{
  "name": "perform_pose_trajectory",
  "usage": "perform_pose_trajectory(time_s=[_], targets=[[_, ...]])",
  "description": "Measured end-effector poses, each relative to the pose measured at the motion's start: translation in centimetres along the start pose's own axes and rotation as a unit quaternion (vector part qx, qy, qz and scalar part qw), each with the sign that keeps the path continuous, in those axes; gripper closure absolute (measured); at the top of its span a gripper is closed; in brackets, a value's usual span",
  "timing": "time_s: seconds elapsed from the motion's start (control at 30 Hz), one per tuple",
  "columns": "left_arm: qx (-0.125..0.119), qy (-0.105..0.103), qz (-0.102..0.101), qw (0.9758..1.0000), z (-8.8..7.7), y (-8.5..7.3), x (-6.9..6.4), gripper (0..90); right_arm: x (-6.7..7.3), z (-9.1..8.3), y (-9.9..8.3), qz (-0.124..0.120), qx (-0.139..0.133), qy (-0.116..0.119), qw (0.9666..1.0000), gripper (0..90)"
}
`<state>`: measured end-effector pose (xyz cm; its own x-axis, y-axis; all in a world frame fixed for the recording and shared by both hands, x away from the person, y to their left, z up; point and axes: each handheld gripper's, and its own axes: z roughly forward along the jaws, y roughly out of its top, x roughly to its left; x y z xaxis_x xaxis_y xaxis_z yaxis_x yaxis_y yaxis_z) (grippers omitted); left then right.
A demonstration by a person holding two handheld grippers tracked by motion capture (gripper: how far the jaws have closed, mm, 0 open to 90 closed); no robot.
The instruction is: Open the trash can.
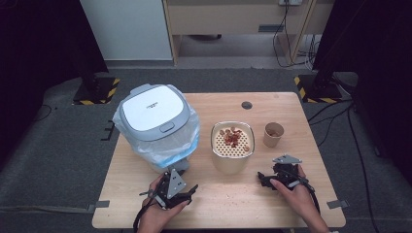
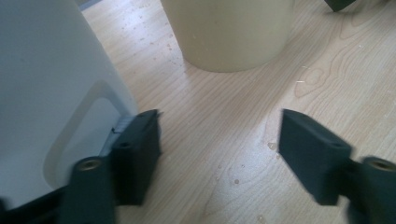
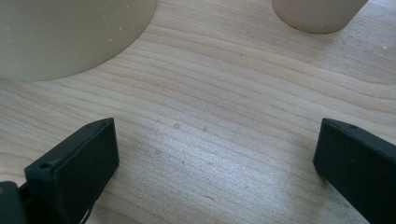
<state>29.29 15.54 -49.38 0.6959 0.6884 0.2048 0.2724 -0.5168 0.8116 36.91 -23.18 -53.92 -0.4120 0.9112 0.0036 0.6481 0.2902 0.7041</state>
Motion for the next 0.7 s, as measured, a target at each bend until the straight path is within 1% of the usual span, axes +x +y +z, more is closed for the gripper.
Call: perform_pose_trajectory(time_s=[0.07, 0.1, 0.13, 0.17, 0.2, 0.23, 0.27, 0.3, 0.33, 0.37, 0.4, 0.43, 0.47, 0.5, 0.57, 0.63, 0.7], targets=[[-0.002, 0.002, 0.000, 1.0000, -0.1, 0.1, 0.0, 34.5, 0.0, 0.0, 0.0, -0.001, 0.000, 0.001, 1.0000, 0.6], [-0.003, 0.006, 0.000, 1.0000, -0.1, 0.1, 0.1, 40.2, 0.0, 0.0, 0.0, -0.001, 0.000, 0.001, 1.0000, 0.6], [-0.005, 0.010, -0.001, 0.9999, -0.2, 0.2, 0.2, 40.2, 0.0, 0.0, 0.0, -0.001, 0.000, 0.001, 1.0000, 0.6], [-0.007, 0.014, -0.001, 0.9999, -0.3, 0.3, 0.4, 48.8, 0.0, 0.0, 0.0, -0.001, 0.000, 0.001, 1.0000, 0.6], [-0.006, 0.023, -0.006, 0.9997, -0.4, 0.4, 0.7, 50.7, 0.0, 0.0, 0.0, -0.001, 0.000, 0.001, 1.0000, 0.6], [-0.006, 0.023, -0.006, 0.9997, -0.4, 0.4, 0.7, 53.8, 0.0, 0.0, 0.0, -0.001, 0.000, 0.001, 1.0000, 0.6], [-0.005, 0.031, -0.015, 0.9994, -0.6, 0.3, 1.0, 56.6, 0.0, 0.0, 0.0, -0.002, 0.001, 0.001, 1.0000, 0.6], [-0.004, 0.036, -0.019, 0.9992, -0.6, 0.3, 1.2, 58.9, 0.0, 0.0, 0.0, -0.003, 0.001, 0.002, 1.0000, 0.6], [-0.004, 0.036, -0.019, 0.9992, -0.6, 0.3, 1.2, 61.8, 0.0, 0.0, 0.0, -0.003, 0.001, 0.002, 1.0000, 0.6], [0.003, 0.040, -0.027, 0.9988, -0.6, 0.2, 1.4, 64.7, 0.1, 0.0, 0.0, -0.004, 0.000, 0.005, 1.0000, 0.6], [0.003, 0.040, -0.027, 0.9988, -0.6, 0.2, 1.4, 66.6, 0.1, 0.0, 0.0, -0.004, 0.000, 0.005, 1.0000, 0.6], [0.005, 0.043, -0.024, 0.9988, -0.4, 0.2, 1.5, 66.6, 0.1, -0.1, -0.1, -0.005, 0.000, 0.005, 1.0000, 0.6], [0.006, 0.044, -0.021, 0.9988, -0.4, 0.2, 1.6, 73.8, 0.1, -0.1, -0.1, -0.009, 0.000, 0.008, 0.9999, 0.6], [0.006, 0.048, -0.016, 0.9987, -0.3, 0.3, 1.7, 76.1, 0.1, -0.1, -0.1, -0.009, 0.000, 0.008, 0.9999, 0.6], [0.013, 0.051, -0.011, 0.9986, 0.3, 0.3, 2.0, 80.6, 0.1, -0.1, -0.1, -0.009, 0.000, 0.008, 0.9999, 0.6], [0.022, 0.053, -0.004, 0.9983, 1.0, 0.3, 2.3, 82.9, 0.1, -0.1, -0.1, -0.009, 0.000, 0.008, 0.9999, 0.6], [0.023, 0.060, 0.004, 0.9980, 1.4, 0.4, 2.3, 84.3, 0.1, -0.1, -0.1, -0.009, 0.001, 0.009, 0.9999, 0.6]])
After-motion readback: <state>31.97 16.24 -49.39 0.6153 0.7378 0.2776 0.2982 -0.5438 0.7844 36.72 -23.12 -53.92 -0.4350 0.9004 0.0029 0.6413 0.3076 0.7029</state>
